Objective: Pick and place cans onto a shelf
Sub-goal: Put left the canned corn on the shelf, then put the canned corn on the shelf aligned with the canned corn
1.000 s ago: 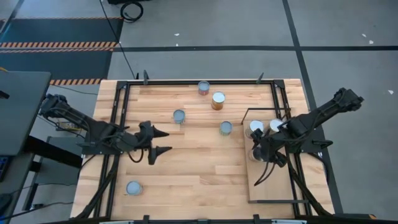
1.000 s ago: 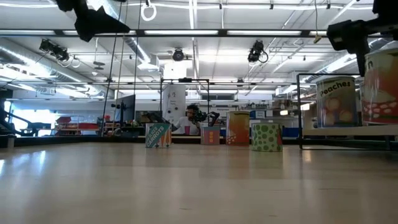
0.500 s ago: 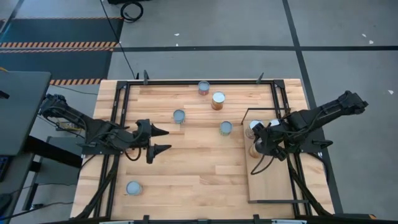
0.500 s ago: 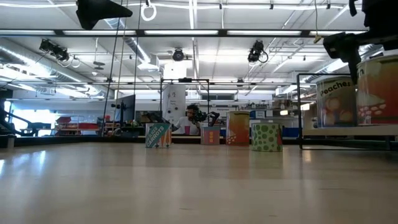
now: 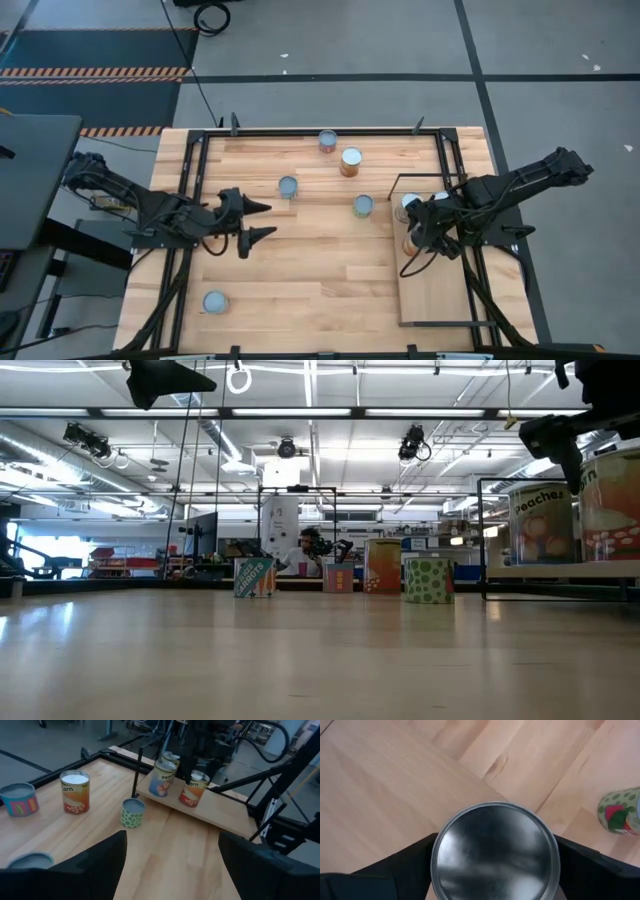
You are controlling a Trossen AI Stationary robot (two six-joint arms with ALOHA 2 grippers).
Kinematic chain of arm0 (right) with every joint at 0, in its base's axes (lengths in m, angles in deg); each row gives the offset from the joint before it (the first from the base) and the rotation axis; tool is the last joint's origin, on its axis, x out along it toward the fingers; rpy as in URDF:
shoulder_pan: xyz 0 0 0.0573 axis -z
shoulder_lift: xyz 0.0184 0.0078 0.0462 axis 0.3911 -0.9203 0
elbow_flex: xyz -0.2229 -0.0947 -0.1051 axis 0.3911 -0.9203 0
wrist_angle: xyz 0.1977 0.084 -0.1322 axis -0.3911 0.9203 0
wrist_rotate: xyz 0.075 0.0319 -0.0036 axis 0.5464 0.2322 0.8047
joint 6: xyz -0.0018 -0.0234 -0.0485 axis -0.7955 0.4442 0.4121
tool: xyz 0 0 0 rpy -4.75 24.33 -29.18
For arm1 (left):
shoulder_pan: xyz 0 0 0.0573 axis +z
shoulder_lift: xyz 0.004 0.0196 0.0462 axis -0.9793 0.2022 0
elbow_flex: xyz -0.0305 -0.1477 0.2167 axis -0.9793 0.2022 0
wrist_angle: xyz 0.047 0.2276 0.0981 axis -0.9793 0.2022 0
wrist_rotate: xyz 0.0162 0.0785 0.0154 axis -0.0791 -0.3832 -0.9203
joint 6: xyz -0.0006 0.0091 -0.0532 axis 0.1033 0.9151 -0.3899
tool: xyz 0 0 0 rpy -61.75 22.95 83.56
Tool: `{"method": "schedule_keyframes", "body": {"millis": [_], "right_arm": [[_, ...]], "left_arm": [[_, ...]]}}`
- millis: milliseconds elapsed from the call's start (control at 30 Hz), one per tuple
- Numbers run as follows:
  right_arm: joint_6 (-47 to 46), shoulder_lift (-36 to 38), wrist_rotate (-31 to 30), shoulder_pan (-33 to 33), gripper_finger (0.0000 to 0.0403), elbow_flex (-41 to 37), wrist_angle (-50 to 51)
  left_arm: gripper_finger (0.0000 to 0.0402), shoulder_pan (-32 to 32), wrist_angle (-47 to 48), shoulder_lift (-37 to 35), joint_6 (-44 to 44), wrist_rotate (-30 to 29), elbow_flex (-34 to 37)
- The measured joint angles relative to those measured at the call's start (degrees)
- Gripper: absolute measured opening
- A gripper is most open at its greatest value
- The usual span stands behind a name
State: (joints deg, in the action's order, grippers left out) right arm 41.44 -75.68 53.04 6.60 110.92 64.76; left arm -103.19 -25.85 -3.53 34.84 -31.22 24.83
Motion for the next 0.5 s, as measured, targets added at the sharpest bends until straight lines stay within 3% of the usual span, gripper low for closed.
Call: {"method": "schedule_keyframes", "body": {"millis": [367,500], "right_arm": [[-1.14,0.0,2.1,0.02,0.0364,5.09,-3.54],[-1.43,0.0,-0.17,0.27,0.0364,10.15,-3.34]], "left_arm": [[0.0318,0.43,-0.13,0.04,2.65,-1.25,0.0],[0.0318,0.43,-0.2,0.04,3.09,-4.83,0.0]]}}
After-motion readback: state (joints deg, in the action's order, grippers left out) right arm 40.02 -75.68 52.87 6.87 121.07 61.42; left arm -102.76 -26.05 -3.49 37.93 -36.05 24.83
